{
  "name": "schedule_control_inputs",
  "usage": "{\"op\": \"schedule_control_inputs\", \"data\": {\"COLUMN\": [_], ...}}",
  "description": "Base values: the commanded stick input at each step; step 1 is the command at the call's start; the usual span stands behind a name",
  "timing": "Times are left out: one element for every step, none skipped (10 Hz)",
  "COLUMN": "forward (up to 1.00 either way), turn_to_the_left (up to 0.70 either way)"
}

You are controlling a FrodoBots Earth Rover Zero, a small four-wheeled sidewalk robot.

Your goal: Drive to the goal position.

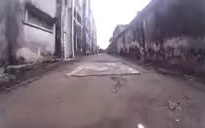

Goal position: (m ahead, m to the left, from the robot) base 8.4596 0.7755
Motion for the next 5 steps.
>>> {"op": "schedule_control_inputs", "data": {"forward": [0.7, 0.7, 0.7, 0.7, 0.7], "turn_to_the_left": [0.0, 0.0, 0.0, 0.0, 0.0]}}
